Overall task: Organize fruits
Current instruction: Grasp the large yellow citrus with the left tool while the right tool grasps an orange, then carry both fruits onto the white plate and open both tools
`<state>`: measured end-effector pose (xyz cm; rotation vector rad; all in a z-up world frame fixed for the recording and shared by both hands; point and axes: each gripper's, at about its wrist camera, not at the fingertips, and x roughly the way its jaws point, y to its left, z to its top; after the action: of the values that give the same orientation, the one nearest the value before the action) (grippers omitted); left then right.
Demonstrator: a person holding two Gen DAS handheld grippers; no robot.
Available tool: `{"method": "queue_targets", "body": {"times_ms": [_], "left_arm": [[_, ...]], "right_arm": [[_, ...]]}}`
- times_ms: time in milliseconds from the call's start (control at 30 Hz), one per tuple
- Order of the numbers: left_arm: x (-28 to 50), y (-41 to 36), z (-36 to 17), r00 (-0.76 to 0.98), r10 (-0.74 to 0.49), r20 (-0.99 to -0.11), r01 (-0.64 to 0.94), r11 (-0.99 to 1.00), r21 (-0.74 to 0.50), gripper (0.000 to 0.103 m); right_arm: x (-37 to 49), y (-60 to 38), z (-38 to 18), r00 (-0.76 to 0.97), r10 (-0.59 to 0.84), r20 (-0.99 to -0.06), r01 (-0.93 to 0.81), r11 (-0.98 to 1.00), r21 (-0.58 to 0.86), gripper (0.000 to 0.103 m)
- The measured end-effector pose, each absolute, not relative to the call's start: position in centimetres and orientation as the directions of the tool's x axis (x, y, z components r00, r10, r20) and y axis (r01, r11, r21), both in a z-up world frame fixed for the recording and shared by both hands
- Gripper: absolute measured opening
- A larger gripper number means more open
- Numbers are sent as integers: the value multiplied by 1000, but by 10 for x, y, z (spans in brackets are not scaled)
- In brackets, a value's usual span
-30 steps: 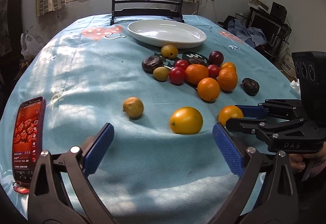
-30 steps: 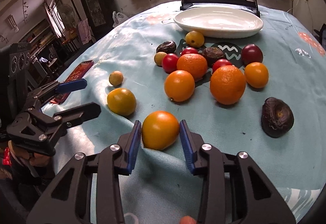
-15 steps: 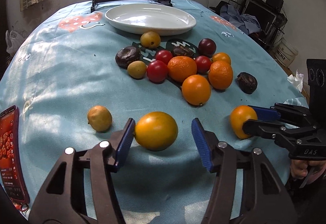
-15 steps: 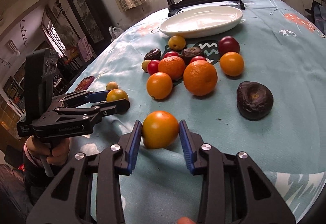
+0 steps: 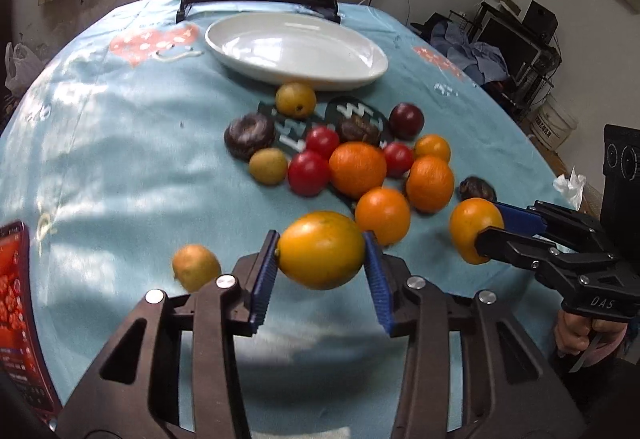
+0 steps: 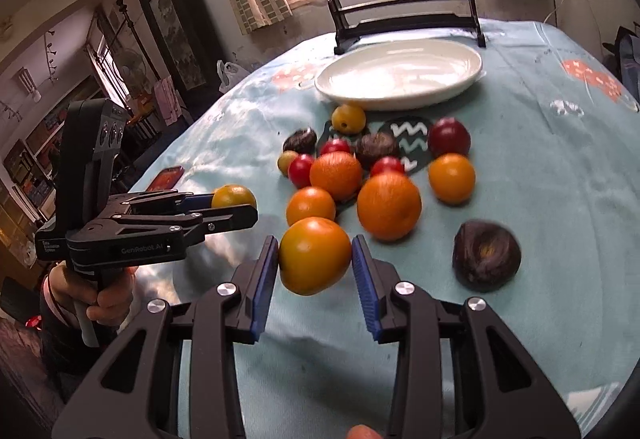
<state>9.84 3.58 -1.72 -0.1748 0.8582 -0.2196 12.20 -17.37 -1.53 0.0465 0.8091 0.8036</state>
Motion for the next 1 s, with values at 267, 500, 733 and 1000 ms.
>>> {"method": "queue_targets", "body": {"times_ms": [267, 500, 733, 1000], "left_arm": [[214, 36, 26, 703, -215, -678, 57, 967, -248, 43], [296, 40, 3, 629, -125, -767, -23, 983, -180, 43], [308, 47, -11, 609, -96, -788, -62, 984, -168, 65], [253, 49, 28, 703, -75, -708, -47, 987, -152, 94]], "right_arm": [[236, -147, 27, 569, 573, -589, -539, 802, 259, 38], [327, -116, -4, 505, 486, -713, -455, 852, 258, 38], [346, -105, -19, 455, 469, -757, -460, 851, 251, 44], [300, -139, 21, 563, 519, -643, -474, 840, 263, 63]]}}
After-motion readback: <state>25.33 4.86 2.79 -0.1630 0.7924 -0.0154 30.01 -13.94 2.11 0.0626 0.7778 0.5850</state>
